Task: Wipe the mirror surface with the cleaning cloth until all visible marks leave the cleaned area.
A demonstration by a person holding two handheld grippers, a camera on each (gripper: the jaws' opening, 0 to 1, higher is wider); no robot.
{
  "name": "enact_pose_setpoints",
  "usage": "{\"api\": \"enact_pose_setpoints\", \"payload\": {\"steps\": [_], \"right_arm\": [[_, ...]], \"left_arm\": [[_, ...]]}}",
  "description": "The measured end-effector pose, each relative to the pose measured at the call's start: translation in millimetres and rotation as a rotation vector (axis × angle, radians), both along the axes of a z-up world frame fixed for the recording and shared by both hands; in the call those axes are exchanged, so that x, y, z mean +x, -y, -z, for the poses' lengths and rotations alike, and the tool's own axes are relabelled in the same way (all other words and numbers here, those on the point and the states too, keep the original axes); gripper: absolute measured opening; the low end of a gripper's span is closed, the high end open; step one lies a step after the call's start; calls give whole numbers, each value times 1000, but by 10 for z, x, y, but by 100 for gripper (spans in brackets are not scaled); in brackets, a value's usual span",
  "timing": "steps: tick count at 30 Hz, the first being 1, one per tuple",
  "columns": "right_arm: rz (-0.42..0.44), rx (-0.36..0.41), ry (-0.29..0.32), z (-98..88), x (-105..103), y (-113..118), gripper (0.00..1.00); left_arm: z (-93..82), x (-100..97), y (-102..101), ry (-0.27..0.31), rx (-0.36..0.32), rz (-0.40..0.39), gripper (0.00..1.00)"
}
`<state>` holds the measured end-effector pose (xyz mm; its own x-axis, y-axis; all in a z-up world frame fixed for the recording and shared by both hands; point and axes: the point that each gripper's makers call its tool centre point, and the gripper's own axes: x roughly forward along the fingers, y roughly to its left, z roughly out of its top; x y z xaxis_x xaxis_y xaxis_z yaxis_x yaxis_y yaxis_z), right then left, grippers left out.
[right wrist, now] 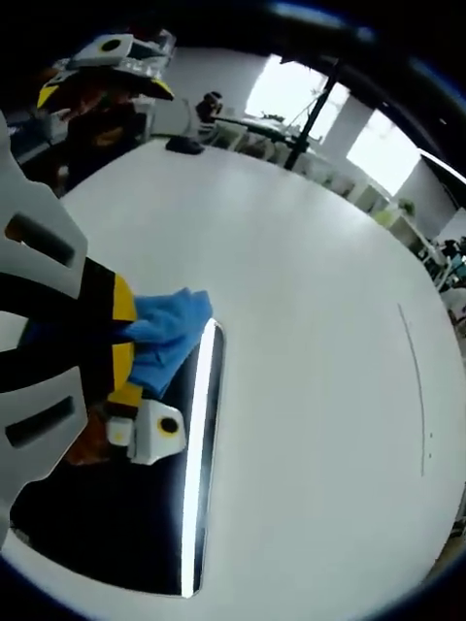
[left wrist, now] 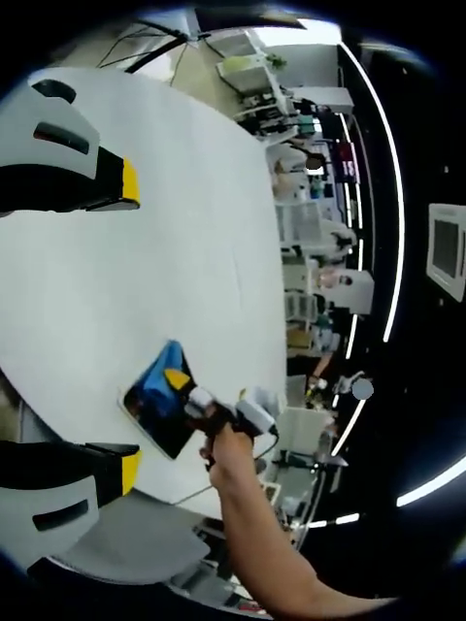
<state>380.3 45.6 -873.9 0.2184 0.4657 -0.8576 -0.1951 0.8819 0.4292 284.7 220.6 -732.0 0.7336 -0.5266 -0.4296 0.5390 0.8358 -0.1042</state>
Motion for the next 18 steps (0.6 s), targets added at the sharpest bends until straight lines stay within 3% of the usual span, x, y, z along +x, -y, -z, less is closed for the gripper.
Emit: {"api": "enact_pose_setpoints", "payload": {"steps": [8, 12, 18], "right_arm": [[63, -10, -5, -1, 31, 8, 0], [75, -14, 9, -21, 65, 10, 0], [86, -20, 25, -26, 221, 20, 0]], "left_arm": [[-23, 103, -167, 11, -4, 60, 100], [-29, 177, -311, 12, -16, 48, 100], [15, 209, -374, 7, -25, 33, 100]]}}
